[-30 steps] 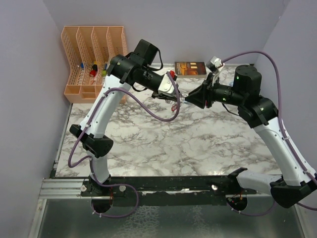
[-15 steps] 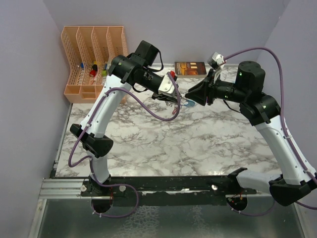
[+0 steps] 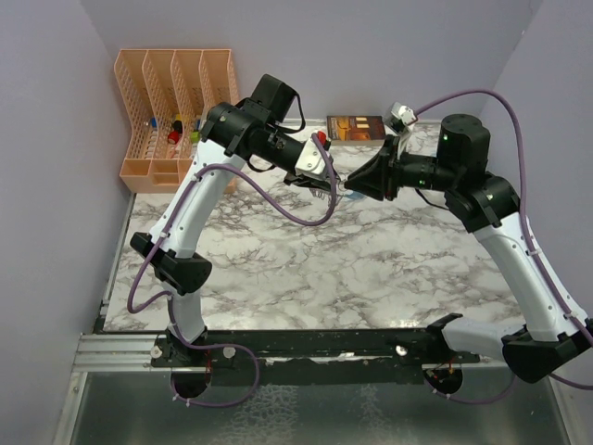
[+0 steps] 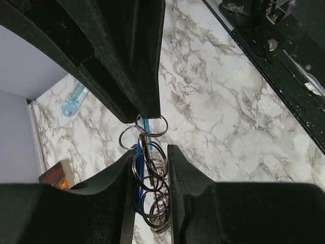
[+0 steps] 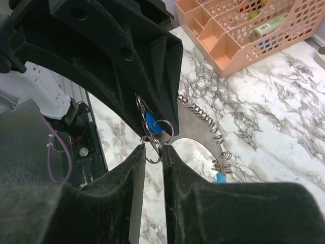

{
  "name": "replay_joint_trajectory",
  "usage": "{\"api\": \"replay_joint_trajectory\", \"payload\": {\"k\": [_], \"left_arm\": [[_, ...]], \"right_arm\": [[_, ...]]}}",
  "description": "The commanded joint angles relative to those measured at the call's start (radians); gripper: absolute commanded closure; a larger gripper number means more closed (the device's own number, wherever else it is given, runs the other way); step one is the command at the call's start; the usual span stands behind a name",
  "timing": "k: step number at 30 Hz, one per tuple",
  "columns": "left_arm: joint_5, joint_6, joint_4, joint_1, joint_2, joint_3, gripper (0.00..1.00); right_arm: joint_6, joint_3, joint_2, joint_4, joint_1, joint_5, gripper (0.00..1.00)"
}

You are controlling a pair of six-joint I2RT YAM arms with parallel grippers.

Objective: Put the keys on the keyring

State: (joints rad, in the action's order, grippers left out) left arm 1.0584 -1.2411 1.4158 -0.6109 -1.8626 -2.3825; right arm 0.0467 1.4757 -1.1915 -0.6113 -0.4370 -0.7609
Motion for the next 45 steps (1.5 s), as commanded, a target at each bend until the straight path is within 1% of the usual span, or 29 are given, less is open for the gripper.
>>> {"api": "replay_joint_trajectory", "payload": {"k": [1,2,3,11,16,24,27,32,35,39,40,42,43,45], "left_arm": [[0.060,-0.002,-0.006,-0.003,0.034,-0.036,1.00],[0.059,-0.003,-0.006,-0.002,0.035,-0.035,1.00],[0.060,-0.002,-0.006,-0.002,0.034,-0.037,1.00],[0.058,0.001,-0.007,-0.003,0.027,-0.043,1.00],[0.055,0.006,-0.008,-0.003,0.019,-0.059,1.00],[0.031,0.004,-0.014,-0.003,-0.005,-0.073,1.00],[0.005,0.036,-0.043,-0.003,-0.012,-0.075,1.00],[-0.017,0.091,-0.090,-0.003,-0.019,-0.073,1.00],[-0.018,0.122,-0.114,-0.002,-0.025,-0.076,1.00],[0.000,0.121,-0.112,-0.003,-0.034,-0.089,1.00],[0.008,0.101,-0.097,-0.003,-0.034,-0.091,1.00],[0.024,0.077,-0.074,-0.003,-0.031,-0.090,1.00],[0.032,0.057,-0.059,-0.003,-0.030,-0.086,1.00],[0.044,0.008,-0.016,-0.003,-0.024,-0.080,1.00]], "right_arm": [[-0.010,-0.004,-0.005,-0.011,0.009,-0.043,0.84],[-0.011,-0.003,-0.004,-0.014,0.010,-0.039,0.91],[-0.012,-0.003,-0.002,-0.015,0.010,-0.035,0.94],[-0.012,-0.008,0.013,-0.019,0.017,-0.012,0.98],[0.023,-0.041,0.039,0.025,0.018,0.031,0.99],[0.166,-0.169,0.132,0.194,0.018,0.148,0.99],[0.196,-0.185,0.161,0.207,0.018,0.212,0.99],[0.244,-0.186,0.186,0.216,0.018,0.277,0.99],[0.274,-0.201,0.191,0.237,0.018,0.279,0.99],[0.281,-0.224,0.184,0.265,0.018,0.211,0.99],[0.256,-0.221,0.185,0.257,0.018,0.212,0.97],[0.214,-0.208,0.189,0.244,0.018,0.235,0.81],[0.193,-0.192,0.185,0.234,0.018,0.232,0.77],[0.151,-0.137,0.153,0.182,0.019,0.208,0.74]]}}
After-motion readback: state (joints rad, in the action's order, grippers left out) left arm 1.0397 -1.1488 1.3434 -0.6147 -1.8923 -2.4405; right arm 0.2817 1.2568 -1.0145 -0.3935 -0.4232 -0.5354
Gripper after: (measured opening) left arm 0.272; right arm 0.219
